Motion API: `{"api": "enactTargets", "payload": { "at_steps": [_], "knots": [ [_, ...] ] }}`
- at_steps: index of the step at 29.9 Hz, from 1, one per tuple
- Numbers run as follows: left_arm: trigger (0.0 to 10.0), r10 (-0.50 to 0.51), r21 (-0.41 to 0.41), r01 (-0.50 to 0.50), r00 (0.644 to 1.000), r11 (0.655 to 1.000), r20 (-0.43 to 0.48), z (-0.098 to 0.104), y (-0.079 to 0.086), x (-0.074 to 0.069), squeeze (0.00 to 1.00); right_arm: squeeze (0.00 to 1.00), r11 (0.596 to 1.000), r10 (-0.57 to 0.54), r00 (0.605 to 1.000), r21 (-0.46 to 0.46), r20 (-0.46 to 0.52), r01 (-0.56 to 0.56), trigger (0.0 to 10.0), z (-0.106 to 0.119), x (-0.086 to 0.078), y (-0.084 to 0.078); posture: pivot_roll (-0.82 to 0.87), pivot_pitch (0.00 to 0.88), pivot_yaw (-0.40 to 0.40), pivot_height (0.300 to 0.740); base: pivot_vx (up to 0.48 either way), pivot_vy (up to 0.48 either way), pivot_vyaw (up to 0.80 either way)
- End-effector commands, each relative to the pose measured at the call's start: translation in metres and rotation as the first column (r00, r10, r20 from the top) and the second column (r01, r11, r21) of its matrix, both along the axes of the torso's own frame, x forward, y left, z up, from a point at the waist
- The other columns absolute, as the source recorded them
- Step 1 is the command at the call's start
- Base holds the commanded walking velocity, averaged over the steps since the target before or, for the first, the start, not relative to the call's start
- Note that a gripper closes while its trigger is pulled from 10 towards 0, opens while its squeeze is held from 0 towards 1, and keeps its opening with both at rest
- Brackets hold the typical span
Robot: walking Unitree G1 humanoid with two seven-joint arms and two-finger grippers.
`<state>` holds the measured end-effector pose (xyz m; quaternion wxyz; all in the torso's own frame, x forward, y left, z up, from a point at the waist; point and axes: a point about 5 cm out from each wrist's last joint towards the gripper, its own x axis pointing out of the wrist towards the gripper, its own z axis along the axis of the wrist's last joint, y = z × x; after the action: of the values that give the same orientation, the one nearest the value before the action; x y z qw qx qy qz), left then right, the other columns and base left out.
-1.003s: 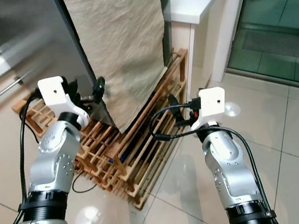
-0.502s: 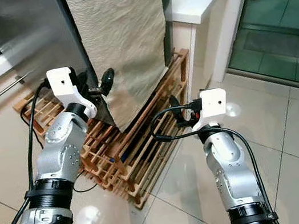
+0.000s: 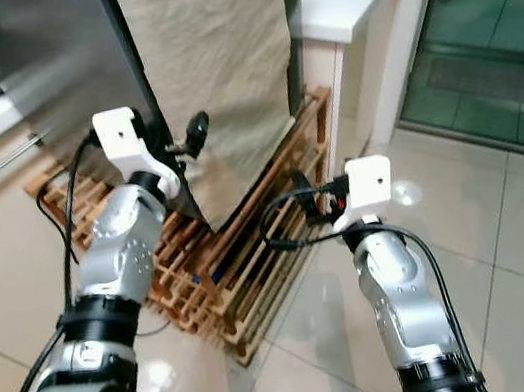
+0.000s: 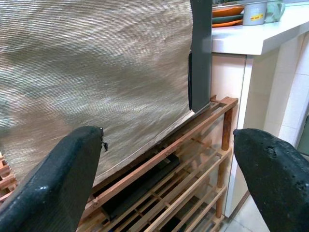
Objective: Restocking fridge
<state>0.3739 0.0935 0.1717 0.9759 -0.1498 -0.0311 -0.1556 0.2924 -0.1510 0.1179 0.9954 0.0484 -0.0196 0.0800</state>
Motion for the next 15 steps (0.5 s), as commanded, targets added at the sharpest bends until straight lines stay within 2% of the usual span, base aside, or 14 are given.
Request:
{"api": "enactTargets", "payload": {
  "at_steps": [1,4,6,7,8,9,12,13,14,15],
  "knots": [
    [10.0,0.015,-0.005,-0.015,1.0,1.0,0.005,0.004,0.0,0.003,0.0,0.0,1.0,0.001,1.0,-0.008,0.0,-0.001,10.0,0.001,-0.002,-0.001,-0.11,0.0,0.049,0.74,0.0,0.0,0.0],
    [10.0,-0.029,0.007,0.029,0.999,1.0,0.012,0.005,-0.01,0.006,0.0,0.0,1.0,-0.003,1.0,-0.012,0.0,0.003,10.0,0.002,-0.003,-0.002,-0.12,0.0,0.06,0.74,0.0,0.0,0.0],
    [10.0,-0.095,0.014,0.095,0.995,0.995,0.027,0.006,-0.021,0.007,0.0,0.0,1.0,-0.006,1.0,-0.014,0.003,0.006,10.0,0.002,-0.003,-0.002,-0.13,0.0,0.069,0.74,0.0,0.0,0.0],
    [10.0,-0.095,0.014,0.095,0.995,0.995,0.027,0.006,-0.021,0.007,0.0,0.0,1.0,-0.006,1.0,-0.014,0.003,0.006,10.0,0.002,-0.003,-0.002,-0.13,0.0,0.069,0.74,0.0,0.0,0.0],
    [10.0,-0.173,0.019,0.172,0.983,0.985,0.054,0.009,-0.033,0.007,0.0,0.0,1.0,-0.013,1.0,-0.014,0.006,0.013,10.0,0.003,-0.003,-0.003,-0.13,0.0,0.075,0.74,0.0,0.0,0.0],
    [10.0,-0.173,0.019,0.172,0.983,0.985,0.054,0.009,-0.033,0.007,0.0,0.0,1.0,-0.013,1.0,-0.014,0.006,0.013,10.0,0.003,-0.003,-0.003,-0.13,0.0,0.075,0.74,0.0,0.0,0.0],
    [10.0,-0.32,-0.022,0.324,0.942,0.946,0.101,0.015,-0.058,0.004,0.0,0.0,0.999,-0.032,0.999,-0.014,0.01,0.033,10.0,0.004,-0.005,-0.006,-0.15,0.0,0.091,0.74,0.0,0.0,0.0],
    [10.0,-0.32,-0.022,0.324,0.942,0.946,0.101,0.015,-0.058,0.004,0.0,0.0,0.999,-0.032,0.999,-0.014,0.01,0.033,10.0,0.004,-0.005,-0.006,-0.15,0.0,0.091,0.74,0.0,0.0,0.0],
    [10.0,-0.409,-0.048,0.418,0.903,0.907,0.131,0.021,-0.077,-0.001,0.0,0.0,0.999,-0.048,0.999,-0.014,0.015,0.048,10.0,0.005,-0.006,-0.008,-0.19,0.0,0.115,0.74,0.0,0.0,0.0],
    [10.0,-0.46,-0.052,0.472,0.875,0.88,0.149,0.024,-0.088,-0.004,0.0,0.0,0.998,-0.056,0.998,-0.014,0.019,0.056,10.0,0.006,-0.008,-0.009,-0.19,0.0,0.115,0.74,0.0,0.0,0.0]
  ]
}}
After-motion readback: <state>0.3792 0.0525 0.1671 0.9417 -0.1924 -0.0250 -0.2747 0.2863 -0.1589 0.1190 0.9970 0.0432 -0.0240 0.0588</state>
